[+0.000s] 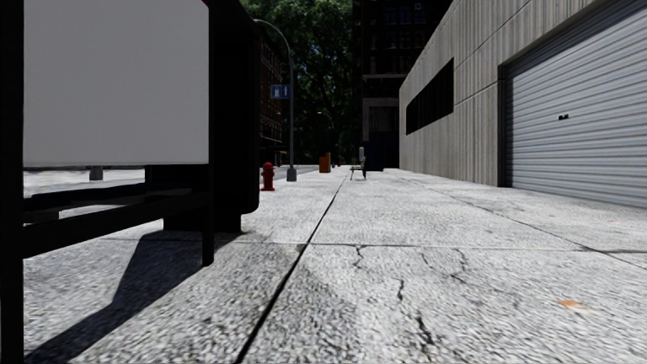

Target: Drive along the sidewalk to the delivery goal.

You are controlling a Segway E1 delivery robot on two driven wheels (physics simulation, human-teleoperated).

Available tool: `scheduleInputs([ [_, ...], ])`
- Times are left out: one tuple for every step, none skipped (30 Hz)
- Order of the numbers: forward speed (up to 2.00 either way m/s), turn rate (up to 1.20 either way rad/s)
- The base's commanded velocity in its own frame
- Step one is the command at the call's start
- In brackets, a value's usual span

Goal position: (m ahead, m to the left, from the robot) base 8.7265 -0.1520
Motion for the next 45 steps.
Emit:
scheduleInputs([
  [2.00,-0.21],
  [2.00,-0.05],
  [2.00,0.00],
  [2.00,0.00],
  [2.00,0.00],
  [2.00,0.00],
  [2.00,0.00],
  [2.00,0.00],
  [2.00,0.00],
  [2.00,0.00],
  [2.00,0.00],
  [2.00,0.00],
  [2.00,0.00],
  [2.00,0.00],
  [2.00,0.00],
  [2.00,0.00],
  [2.00,0.00],
  [2.00,0.00],
  [2.00,0.00],
  [2.00,0.00],
  [2.00,0.00],
  [2.00,0.00],
  [2.00,0.00],
  [2.00,0.00],
  [2.00,0.00],
  [2.00,0.00],
  [2.00,0.00],
  [2.00,0.00],
  [2.00,0.00],
  [2.00,0.00],
  [2.00,0.00],
  [2.00,0.00],
  [2.00,0.00],
  [2.00,0.00],
  [2.00,0.00],
  [2.00,0.00],
  [2.00,0.00],
  [2.00,0.00],
  [2.00,0.00],
  [2.00,0.00],
  [2.00,0.00],
  [2.00,0.00],
  [2.00,0.00],
  [2.00,0.00],
  [2.00,0.00],
])
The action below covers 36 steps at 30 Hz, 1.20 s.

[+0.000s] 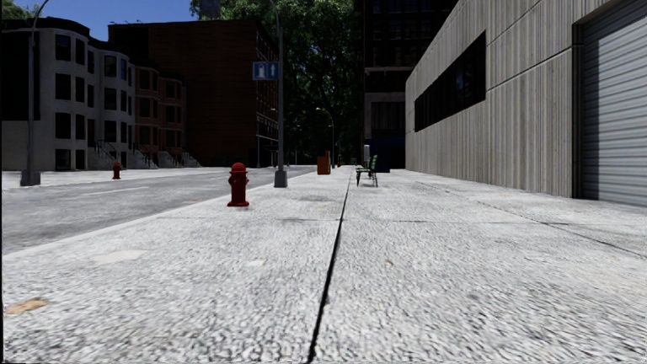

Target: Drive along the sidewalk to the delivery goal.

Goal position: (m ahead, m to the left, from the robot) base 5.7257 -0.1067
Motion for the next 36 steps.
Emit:
scheduleInputs([
  [2.00,0.00],
  [2.00,0.00],
  [2.00,0.00],
  [2.00,0.00],
  [2.00,0.00],
  [2.00,0.00],
  [2.00,0.00],
  [2.00,0.00],
  [2.00,0.00],
  [2.00,0.00],
  [2.00,0.00],
  [2.00,0.00],
  [2.00,0.00],
  [2.00,0.00],
  [2.00,0.00],
  [2.00,0.00],
  [2.00,0.00],
  [2.00,0.00],
  [2.00,0.00],
  [2.00,0.00],
  [2.00,0.00],
  [2.00,0.00],
  [2.00,0.00],
  [2.00,0.00],
  [2.00,0.00],
  [2.00,0.00],
  [2.00,0.00],
  [2.00,0.00],
  [2.00,0.00],
  [2.00,0.00],
  [2.00,0.00],
  [2.00,0.00],
  [2.00,0.00],
  [2.00,0.00],
  [2.00,0.00],
  [2.00,0.00],
])
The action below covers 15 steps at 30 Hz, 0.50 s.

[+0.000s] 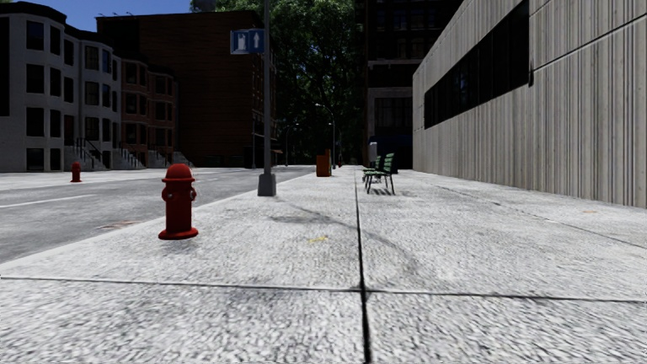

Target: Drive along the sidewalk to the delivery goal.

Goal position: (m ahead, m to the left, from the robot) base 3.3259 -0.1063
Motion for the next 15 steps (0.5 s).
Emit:
scheduleInputs([
  [2.00,0.00],
  [2.00,0.00],
  [2.00,0.00],
  [2.00,0.00],
  [2.00,0.00],
  [2.00,0.00],
  [2.00,0.00],
  [2.00,0.00],
  [2.00,0.00],
  [2.00,0.00],
  [2.00,0.00],
  [2.00,0.00],
  [2.00,0.00],
  [2.00,0.00],
  [2.00,0.00],
])
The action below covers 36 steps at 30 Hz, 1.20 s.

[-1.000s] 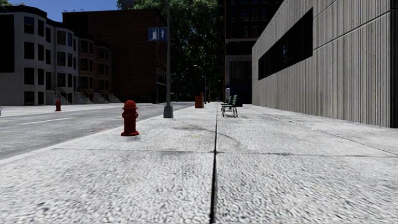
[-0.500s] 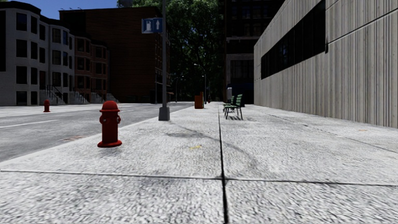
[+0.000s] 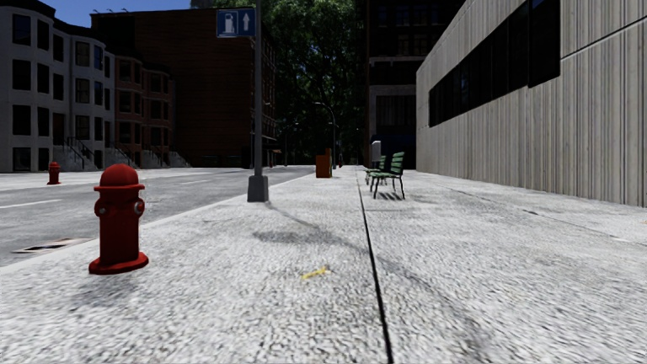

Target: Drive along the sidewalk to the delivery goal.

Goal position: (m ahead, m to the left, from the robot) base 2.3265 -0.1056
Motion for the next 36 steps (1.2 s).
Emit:
scheduleInputs([
  [2.00,0.00],
  [2.00,0.00],
  [2.00,0.00],
  [2.00,0.00],
  [2.00,0.00],
  [2.00,0.00],
  [2.00,0.00],
  [2.00,0.00],
  [2.00,0.00],
  [2.00,0.00],
  [2.00,0.00],
  [2.00,0.00],
  [2.00,0.00],
  [2.00,0.00],
  [2.00,0.00],
  [2.00,0.00],
  [2.00,0.00],
  [2.00,0.00],
  [2.00,0.00],
  [2.00,0.00],
  [2.00,0.00],
  [2.00,0.00],
  [2.00,0.00],
  [2.00,0.00],
  [2.00,0.00],
  [2.00,0.00],
  [2.00,0.00],
  [2.00,-0.06],
  [2.00,-0.11],
  [2.00,-0.11],
  [2.00,-0.12],
  [1.94,-0.12],
  [1.57,-0.12],
  [1.57,-0.12],
  [1.29,-0.12],
  [0.95,-0.12],
])
